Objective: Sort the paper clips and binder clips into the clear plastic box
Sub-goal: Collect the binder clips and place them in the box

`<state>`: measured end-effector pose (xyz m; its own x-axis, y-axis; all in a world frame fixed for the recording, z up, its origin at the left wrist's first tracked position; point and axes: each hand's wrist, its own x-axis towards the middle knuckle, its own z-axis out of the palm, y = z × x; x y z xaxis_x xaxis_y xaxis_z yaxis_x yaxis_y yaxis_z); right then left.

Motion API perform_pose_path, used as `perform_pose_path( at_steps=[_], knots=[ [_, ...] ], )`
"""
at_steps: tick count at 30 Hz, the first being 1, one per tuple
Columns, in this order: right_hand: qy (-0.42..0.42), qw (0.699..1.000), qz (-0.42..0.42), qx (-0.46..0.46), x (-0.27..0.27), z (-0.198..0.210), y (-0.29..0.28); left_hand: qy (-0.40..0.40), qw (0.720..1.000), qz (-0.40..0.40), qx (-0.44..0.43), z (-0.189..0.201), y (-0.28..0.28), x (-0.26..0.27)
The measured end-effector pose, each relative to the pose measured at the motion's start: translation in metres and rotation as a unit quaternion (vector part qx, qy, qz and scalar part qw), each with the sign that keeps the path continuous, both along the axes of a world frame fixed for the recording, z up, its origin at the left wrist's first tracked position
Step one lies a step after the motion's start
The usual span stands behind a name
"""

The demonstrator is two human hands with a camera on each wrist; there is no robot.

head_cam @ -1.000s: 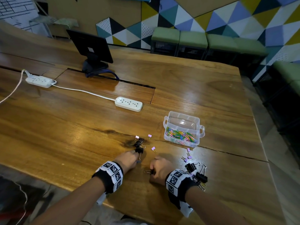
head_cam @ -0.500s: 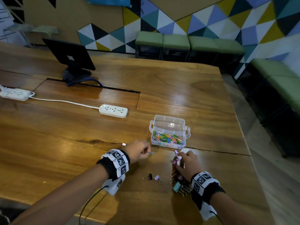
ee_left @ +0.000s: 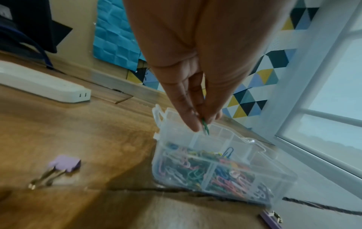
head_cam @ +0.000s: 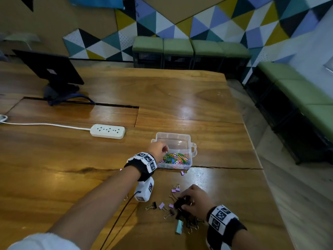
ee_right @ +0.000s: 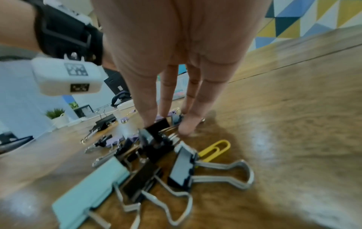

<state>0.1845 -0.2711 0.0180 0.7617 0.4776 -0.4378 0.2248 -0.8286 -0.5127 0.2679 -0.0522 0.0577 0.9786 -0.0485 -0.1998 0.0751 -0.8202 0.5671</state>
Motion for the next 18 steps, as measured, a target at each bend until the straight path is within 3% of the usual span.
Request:
perform_pose_path(
  at_steps=[5, 9, 13, 18],
  knots=[
    [-0.029, 0.998, -0.044, 0.044, 0.005, 0.011, -0.024, -0.013, 1.000, -0.004, -0.024, -0.006, 0.011, -0.013],
    [-0.010, 0.998, -0.057, -0.004, 0.007, 0.012, -0.047, -0.026, 0.999, 0.022, 0.025, -0.004, 0.038, -0.030],
    [0.053, 0.996, -0.026, -0.071, -0.002, 0.008, -0.056, 0.058, 0.989, 0.079, 0.110, -0.012, 0.074, -0.052],
    [0.016, 0.999, 0.013, -0.031, -0.016, 0.000, -0.056, 0.150, 0.972, 0.097, 0.155, -0.027, 0.093, -0.082]
  ],
)
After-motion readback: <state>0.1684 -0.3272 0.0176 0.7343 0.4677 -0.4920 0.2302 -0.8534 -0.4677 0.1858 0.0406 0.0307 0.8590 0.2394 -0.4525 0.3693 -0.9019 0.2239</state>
